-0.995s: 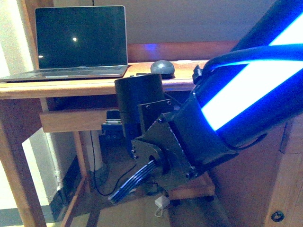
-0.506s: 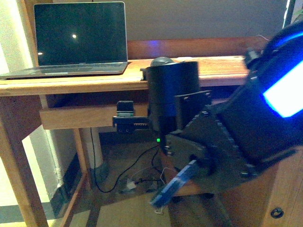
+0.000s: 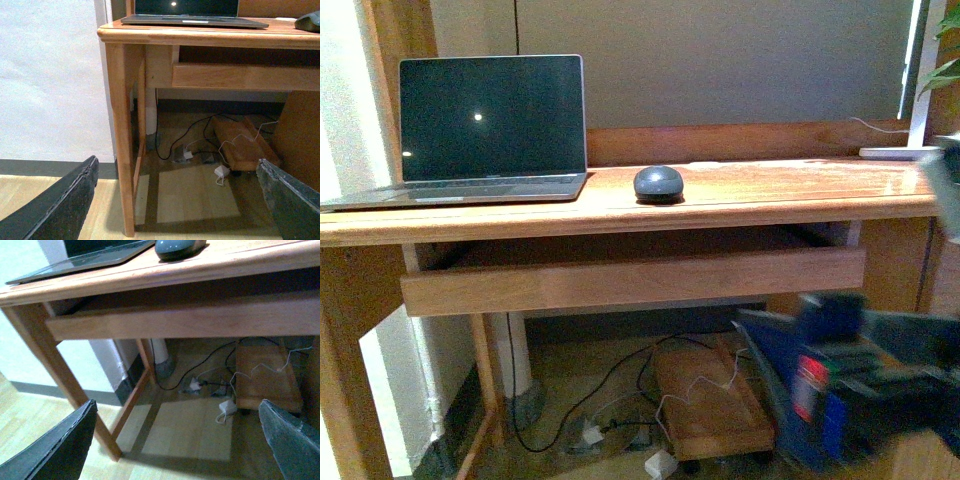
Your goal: Place mouse
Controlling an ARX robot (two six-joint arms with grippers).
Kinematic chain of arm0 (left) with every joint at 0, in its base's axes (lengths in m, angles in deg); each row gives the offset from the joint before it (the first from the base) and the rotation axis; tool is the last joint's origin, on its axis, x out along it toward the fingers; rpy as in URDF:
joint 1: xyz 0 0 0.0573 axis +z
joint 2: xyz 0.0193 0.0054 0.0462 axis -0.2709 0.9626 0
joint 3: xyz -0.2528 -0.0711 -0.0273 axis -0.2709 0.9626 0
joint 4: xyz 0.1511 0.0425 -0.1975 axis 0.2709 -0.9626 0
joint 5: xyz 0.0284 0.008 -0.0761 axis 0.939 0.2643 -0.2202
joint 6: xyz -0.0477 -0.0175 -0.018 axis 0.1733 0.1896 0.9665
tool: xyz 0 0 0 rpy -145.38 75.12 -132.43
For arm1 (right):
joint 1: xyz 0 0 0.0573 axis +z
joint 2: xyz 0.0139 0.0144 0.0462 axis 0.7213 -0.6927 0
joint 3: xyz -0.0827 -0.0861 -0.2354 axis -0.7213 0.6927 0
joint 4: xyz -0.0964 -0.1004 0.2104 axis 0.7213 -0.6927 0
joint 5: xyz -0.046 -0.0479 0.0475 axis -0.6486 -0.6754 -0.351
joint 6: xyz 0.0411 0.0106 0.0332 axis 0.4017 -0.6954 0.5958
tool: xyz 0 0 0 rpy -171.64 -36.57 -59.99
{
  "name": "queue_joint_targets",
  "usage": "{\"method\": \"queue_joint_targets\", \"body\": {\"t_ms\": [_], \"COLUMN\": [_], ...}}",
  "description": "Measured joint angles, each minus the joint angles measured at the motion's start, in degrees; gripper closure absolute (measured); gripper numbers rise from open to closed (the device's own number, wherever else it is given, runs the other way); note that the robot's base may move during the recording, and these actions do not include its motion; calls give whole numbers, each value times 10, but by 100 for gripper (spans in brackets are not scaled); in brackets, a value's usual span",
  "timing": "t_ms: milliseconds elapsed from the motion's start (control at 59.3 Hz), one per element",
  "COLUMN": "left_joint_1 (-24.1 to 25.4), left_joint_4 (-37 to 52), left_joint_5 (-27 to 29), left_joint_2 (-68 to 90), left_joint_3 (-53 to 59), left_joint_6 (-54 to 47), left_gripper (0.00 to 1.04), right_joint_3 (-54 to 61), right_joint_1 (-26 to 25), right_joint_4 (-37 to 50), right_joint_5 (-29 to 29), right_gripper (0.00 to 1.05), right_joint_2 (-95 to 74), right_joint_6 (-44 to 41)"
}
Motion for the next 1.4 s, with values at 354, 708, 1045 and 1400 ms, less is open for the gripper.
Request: {"method": "queue_joint_targets", "body": {"t_ms": [354,708,1045,1400], "left_joint_1": [0,0,0,0], "left_joint_4": [0,0,0,0], "left_joint_5": [0,0,0,0], "left_joint_2": [0,0,0,0], "left_joint_3": [0,0,0,0], "left_joint_6": [0,0,0,0], "left_gripper": [8,8,8,8], "right_joint_3": [169,169,169,169], "right_joint_1": [-62,-182,-310,-312], "right_joint_4": [-398,-477,-494,-494], "right_joint_5": [-94,-130,-6,-6], "right_gripper": [18,80,95,34], "right_joint_2": [588,683,699,700], "right_joint_6": [11,-106,-114,-114]}}
